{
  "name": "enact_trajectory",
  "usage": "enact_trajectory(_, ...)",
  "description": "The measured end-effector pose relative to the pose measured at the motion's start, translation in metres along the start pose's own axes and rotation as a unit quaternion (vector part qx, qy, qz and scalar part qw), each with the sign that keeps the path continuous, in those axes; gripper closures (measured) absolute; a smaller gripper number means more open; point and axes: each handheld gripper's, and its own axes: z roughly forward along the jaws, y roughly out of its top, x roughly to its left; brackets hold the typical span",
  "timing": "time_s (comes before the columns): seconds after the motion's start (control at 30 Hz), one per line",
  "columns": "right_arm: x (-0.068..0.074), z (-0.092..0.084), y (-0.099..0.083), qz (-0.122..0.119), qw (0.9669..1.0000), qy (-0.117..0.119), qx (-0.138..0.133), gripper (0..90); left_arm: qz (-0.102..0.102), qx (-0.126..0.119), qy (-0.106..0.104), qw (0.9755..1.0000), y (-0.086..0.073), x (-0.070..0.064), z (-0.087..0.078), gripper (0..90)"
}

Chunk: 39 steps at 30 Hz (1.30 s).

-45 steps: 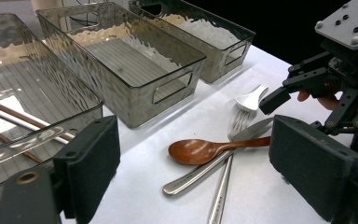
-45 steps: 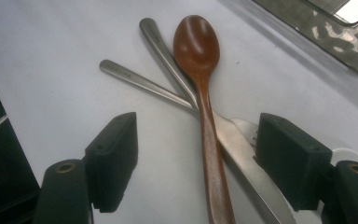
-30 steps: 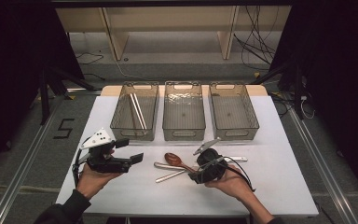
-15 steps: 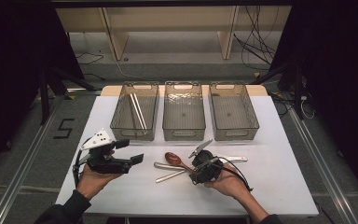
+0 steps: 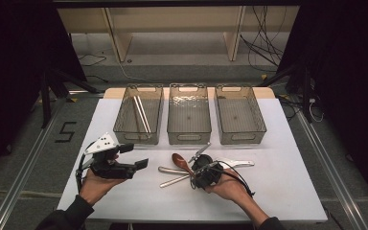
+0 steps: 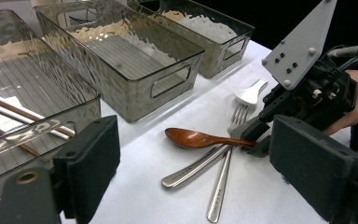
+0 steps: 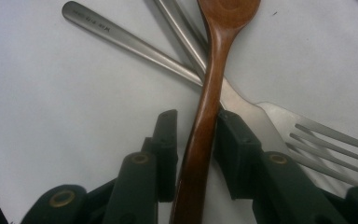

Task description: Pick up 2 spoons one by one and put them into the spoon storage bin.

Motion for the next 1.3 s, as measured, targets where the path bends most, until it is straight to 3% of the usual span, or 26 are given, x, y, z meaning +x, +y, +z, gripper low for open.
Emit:
enact_trajectory(0.27,-0.0003,0.0011,0.0016,0.005,1.0000,-0.002,0.003,78.2,0.001,0.001,0.001,1.0000,-0.0003,-0.0001,0.0003,16.0)
enact_trajectory(0.5,0.0040,0.0020,0.0023,0.000,1.0000,-0.001,0.010,79.7,0.003,0.002,0.001,1.0000,-0.0005,-0.0005,0.0005,16.0)
enact_trajectory(0.73,0.0027,-0.0014,0.0021,0.001,1.0000,0.007,0.000,80.3,0.002,0.002,0.002,1.0000,-0.0006,-0.0001,0.0003,16.0)
enact_trajectory(1.1,-0.0013,-0.0036,0.0017,0.019,0.9996,0.015,-0.011,81.0,0.001,0.002,0.000,1.0000,-0.0006,0.0001,0.0001,16.0)
enact_trajectory(1.3,-0.0015,-0.0030,0.0016,0.024,0.9996,0.008,-0.008,82.6,-0.001,0.000,0.000,1.0000,-0.0004,-0.0001,-0.0004,16.1)
